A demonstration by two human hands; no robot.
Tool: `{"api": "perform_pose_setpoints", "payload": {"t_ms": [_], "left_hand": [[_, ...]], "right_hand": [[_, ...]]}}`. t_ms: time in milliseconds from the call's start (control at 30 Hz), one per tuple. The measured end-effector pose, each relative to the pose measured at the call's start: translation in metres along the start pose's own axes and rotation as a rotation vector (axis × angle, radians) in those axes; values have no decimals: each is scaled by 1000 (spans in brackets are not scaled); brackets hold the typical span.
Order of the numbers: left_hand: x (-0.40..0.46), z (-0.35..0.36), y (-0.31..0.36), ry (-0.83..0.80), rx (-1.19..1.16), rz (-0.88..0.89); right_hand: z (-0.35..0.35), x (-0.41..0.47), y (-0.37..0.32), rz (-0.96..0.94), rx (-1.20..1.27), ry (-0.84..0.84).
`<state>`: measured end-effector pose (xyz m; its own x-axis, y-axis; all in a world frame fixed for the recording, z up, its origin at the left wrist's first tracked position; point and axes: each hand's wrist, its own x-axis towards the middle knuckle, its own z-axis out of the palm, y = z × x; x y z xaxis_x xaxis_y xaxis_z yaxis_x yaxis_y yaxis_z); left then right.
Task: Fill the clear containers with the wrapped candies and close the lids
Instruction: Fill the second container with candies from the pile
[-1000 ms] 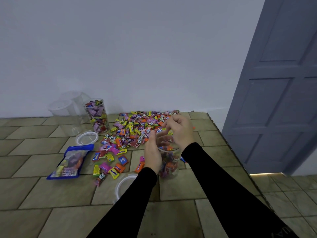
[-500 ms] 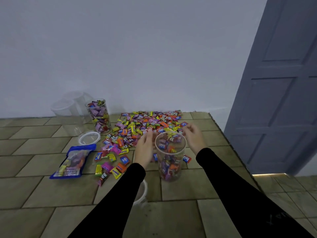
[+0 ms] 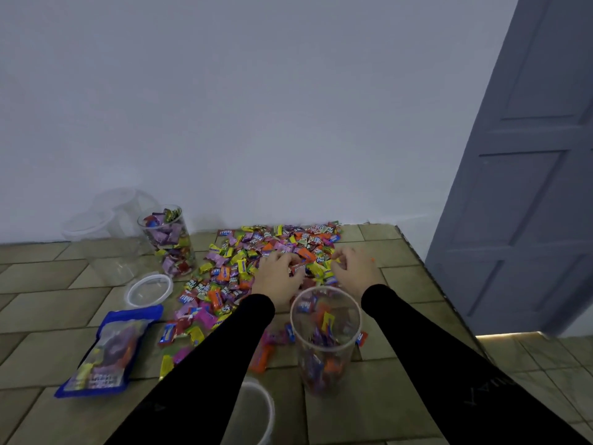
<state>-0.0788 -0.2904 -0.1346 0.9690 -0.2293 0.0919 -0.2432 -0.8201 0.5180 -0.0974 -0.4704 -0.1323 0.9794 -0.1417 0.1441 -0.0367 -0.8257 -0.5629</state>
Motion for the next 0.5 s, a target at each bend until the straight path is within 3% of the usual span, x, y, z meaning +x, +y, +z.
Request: {"api": "perform_pose_setpoints", "payload": {"t_ms": [500], "left_hand": [[123,18,-18,-4,282,18]], "right_hand": [[46,123,13,57,-139,31]]}}
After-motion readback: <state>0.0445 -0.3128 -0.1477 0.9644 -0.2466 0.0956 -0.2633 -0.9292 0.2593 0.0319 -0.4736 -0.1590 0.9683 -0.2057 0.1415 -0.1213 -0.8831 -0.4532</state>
